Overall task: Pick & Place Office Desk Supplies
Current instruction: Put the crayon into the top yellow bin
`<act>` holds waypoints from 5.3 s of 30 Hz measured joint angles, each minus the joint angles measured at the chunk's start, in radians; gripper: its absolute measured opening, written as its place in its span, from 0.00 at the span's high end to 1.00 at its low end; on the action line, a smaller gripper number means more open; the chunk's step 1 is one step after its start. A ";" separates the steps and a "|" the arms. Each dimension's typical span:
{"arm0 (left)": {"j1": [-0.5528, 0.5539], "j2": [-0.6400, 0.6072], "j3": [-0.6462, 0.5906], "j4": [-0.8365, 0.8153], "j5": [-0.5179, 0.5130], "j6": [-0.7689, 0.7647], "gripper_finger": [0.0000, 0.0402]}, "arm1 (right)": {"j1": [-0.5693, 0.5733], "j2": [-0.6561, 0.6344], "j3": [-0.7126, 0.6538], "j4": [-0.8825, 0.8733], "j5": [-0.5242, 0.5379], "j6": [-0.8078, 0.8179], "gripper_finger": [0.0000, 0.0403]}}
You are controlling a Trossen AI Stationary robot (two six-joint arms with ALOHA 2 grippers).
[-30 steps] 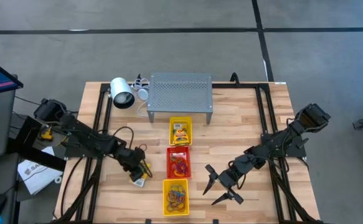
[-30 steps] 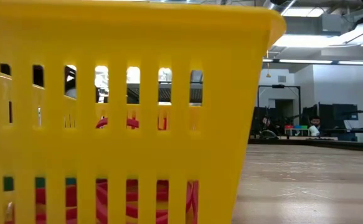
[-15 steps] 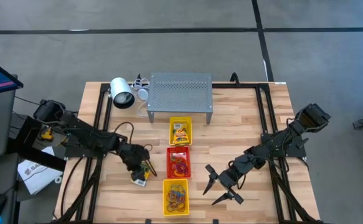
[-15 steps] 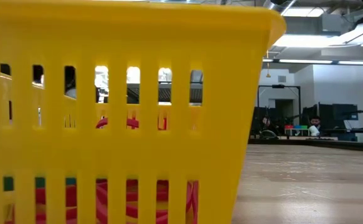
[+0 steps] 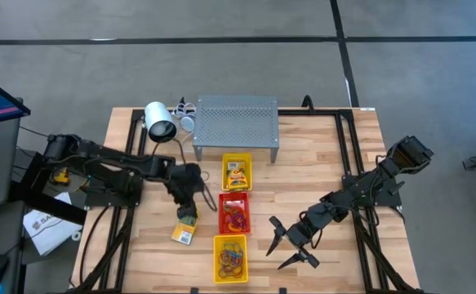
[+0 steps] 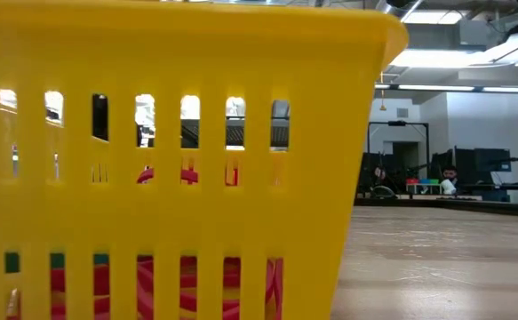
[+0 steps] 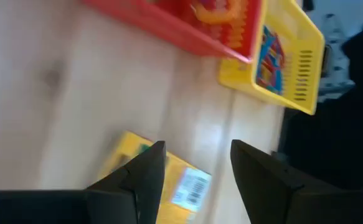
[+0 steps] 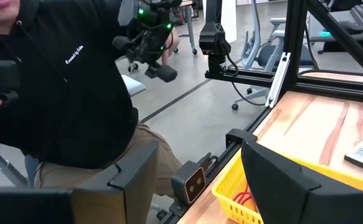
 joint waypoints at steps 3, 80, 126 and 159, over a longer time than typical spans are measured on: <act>0.051 0.000 0.038 -0.052 -0.011 0.092 0.56 | 0.000 0.000 0.000 -0.007 0.000 0.000 0.45; -0.314 0.299 0.050 0.066 0.025 0.025 0.56 | -0.042 0.000 0.000 -0.009 0.000 0.079 0.45; -0.202 0.243 0.048 0.317 -0.057 -0.062 0.56 | -0.032 0.000 0.000 -0.009 0.000 0.104 0.45; 0.244 0.266 0.049 -0.019 0.176 0.273 0.56 | -0.032 0.000 0.000 -0.095 -0.003 0.051 0.45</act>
